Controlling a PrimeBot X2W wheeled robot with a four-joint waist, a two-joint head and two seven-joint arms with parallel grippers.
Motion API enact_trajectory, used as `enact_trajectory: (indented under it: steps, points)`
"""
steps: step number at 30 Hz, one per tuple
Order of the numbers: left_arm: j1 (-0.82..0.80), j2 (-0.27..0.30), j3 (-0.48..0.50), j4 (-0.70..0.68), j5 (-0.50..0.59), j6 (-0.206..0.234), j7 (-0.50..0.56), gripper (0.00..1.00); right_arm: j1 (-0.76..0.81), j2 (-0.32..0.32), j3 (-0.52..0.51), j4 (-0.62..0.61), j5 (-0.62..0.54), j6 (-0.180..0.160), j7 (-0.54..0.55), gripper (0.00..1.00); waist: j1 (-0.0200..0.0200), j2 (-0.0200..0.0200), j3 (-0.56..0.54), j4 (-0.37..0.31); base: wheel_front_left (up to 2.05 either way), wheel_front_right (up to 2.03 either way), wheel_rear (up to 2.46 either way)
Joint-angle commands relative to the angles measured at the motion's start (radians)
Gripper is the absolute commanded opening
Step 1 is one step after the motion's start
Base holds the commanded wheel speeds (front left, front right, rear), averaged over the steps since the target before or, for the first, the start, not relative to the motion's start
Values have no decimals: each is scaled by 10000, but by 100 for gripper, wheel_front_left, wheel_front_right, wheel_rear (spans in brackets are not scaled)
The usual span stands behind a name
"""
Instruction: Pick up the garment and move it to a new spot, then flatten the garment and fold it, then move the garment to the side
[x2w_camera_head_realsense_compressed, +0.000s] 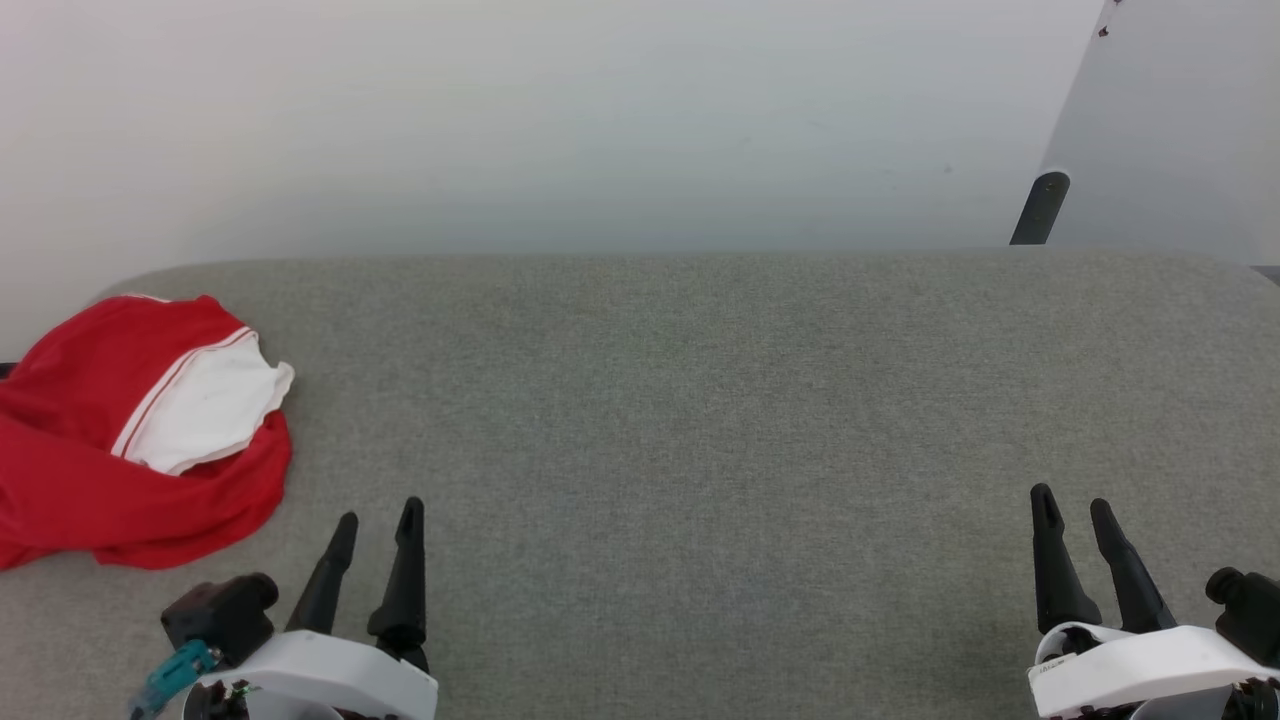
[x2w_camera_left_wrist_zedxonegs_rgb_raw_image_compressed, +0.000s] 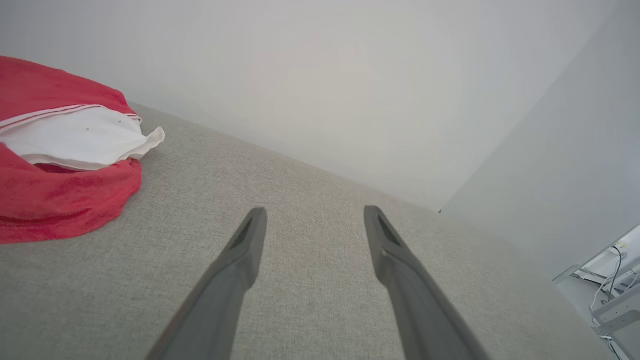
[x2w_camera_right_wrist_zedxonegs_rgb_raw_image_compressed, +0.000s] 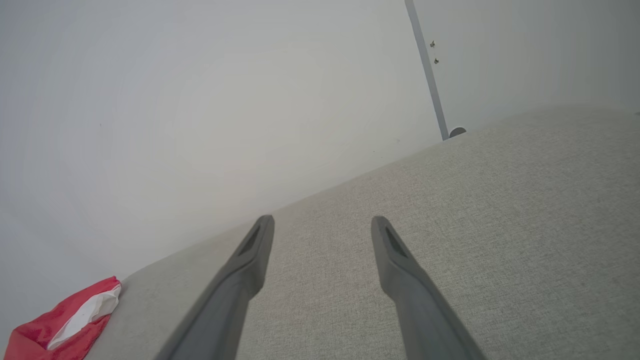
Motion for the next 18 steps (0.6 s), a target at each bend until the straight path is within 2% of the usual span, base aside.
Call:
enact_trajectory:
  steps: [1, 18]
  points:
    - [-52, 75, 8, -117, 196, -71, -65, 100, 13, -44, 9, -120, -227, 7, -79, 100, 0, -1, 1, 0, 0, 0, 0]
    - [118, -23, 219, -469, 2007, -281, -449, 100, 95, -48, -84, -351, -1756, 7, -416, 100, 0, -1, -28, 4, 0, 0, 0]
